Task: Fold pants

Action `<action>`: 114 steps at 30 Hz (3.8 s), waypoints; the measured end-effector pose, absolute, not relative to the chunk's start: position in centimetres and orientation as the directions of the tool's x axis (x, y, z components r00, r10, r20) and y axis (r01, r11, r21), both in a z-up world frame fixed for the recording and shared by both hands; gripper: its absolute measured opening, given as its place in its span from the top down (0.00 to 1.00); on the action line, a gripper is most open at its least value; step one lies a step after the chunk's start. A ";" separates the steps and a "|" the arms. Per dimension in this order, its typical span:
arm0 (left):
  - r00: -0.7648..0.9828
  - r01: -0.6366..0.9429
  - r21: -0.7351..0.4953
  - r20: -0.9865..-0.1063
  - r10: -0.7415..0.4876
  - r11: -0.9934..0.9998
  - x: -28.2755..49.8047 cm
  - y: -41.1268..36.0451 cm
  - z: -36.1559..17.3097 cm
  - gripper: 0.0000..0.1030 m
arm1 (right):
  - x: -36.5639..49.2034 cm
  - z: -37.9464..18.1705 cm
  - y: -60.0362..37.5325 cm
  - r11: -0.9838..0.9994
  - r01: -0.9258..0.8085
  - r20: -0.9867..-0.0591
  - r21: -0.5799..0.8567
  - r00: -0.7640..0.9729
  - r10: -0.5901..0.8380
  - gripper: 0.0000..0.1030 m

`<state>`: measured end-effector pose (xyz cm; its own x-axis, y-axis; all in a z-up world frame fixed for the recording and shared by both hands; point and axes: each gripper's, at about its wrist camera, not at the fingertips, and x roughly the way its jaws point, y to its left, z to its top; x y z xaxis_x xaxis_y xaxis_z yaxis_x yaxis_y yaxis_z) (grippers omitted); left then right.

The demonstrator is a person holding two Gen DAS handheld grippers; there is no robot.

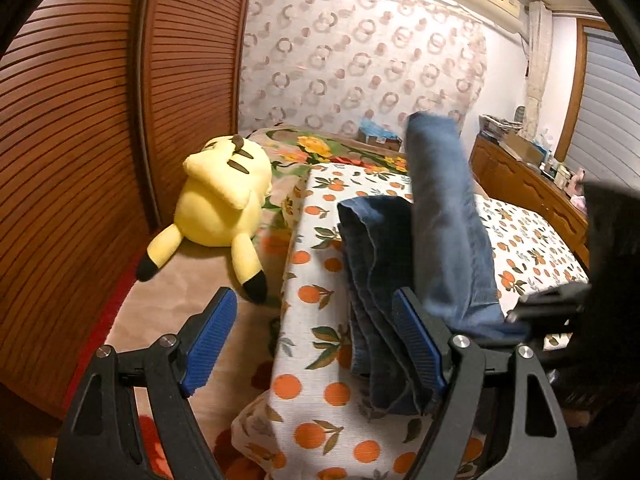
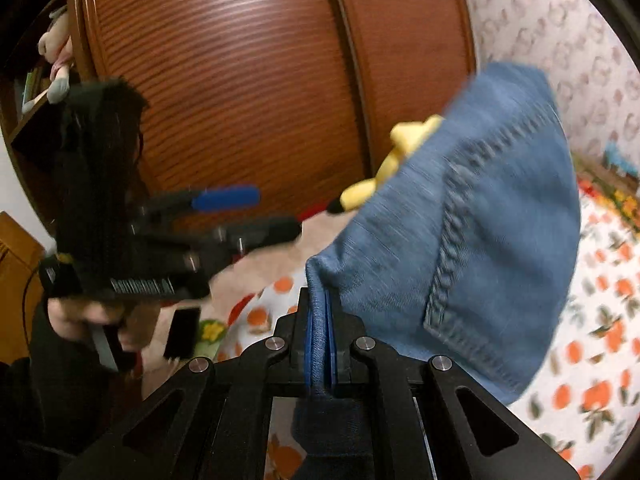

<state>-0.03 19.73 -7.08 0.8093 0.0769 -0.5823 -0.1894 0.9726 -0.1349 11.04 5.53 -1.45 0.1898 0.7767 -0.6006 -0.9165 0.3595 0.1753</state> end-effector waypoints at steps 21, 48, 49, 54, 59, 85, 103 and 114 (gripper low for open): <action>0.825 -0.105 -0.144 -0.565 0.005 0.984 0.6 16.8 -5.8 0.21 | 16.5 2.2 -3.2 0.563 -0.824 -0.523 0.066 0.452 0.722 0.45; 0.732 -0.084 -0.147 -0.680 -0.039 0.986 1.6 15.4 -11.3 0.21 | 28.9 -2.6 8.1 0.606 -0.767 -0.679 0.209 0.332 0.655 0.17; 0.733 -0.084 -0.147 -0.680 -0.039 0.985 1.5 15.4 -11.2 0.21 | 29.1 -2.8 8.1 0.602 -0.767 -0.679 0.221 0.322 0.660 0.17; 0.734 -0.085 -0.152 -0.678 -0.041 0.985 1.5 15.7 -11.2 0.22 | 30.1 -3.7 8.0 0.585 -0.768 -0.672 0.261 0.291 0.681 0.20; 0.739 -0.038 -0.195 -0.666 -0.104 0.980 1.2 15.5 -11.0 0.46 | 30.5 -3.9 8.0 0.552 -0.779 -0.662 0.297 0.249 0.707 0.33; 0.821 -0.096 -0.249 -0.567 -0.064 0.964 7.5 22.5 -4.8 0.89 | 34.9 5.0 10.7 0.348 -0.885 -0.456 0.309 0.183 0.871 0.75; 0.730 -0.117 -0.121 -0.684 0.002 0.986 19.3 24.3 -7.0 0.90 | 47.4 -2.3 13.6 0.605 -0.748 -0.612 0.273 0.351 0.709 0.50; 0.737 -0.126 -0.116 -0.676 0.015 0.985 19.1 23.8 -6.5 0.90 | 45.4 0.5 12.3 0.688 -0.713 -0.599 0.133 0.495 0.629 0.33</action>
